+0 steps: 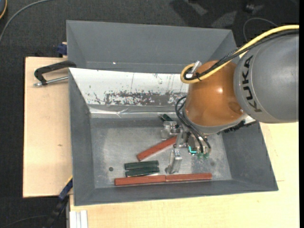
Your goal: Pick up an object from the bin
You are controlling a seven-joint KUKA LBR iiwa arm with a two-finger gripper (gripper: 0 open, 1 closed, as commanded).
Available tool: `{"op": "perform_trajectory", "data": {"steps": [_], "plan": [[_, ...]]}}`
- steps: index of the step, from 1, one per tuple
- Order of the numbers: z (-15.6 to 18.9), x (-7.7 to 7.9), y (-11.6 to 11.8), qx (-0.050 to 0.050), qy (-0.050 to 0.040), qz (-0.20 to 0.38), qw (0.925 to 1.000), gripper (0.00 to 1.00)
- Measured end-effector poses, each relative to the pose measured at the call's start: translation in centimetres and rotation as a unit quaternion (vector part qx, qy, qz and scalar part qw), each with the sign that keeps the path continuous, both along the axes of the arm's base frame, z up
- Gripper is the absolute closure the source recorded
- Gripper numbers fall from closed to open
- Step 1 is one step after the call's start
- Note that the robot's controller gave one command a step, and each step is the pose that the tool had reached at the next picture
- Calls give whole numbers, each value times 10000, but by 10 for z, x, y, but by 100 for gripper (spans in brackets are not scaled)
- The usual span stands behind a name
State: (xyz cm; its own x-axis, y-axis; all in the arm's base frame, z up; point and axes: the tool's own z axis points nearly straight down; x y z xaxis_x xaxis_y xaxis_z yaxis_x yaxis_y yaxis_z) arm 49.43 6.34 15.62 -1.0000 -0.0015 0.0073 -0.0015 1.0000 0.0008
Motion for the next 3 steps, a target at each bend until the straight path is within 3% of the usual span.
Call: {"op": "perform_trajectory", "data": {"steps": [1, 2, 3], "plan": [[-89, 42, -6, 0, -17, 627, 9980, 0], [-86, 43, -6, 5, -39, 621, 9981, 100], [70, 54, 5, 6, -112, 592, 9982, 100]]}}
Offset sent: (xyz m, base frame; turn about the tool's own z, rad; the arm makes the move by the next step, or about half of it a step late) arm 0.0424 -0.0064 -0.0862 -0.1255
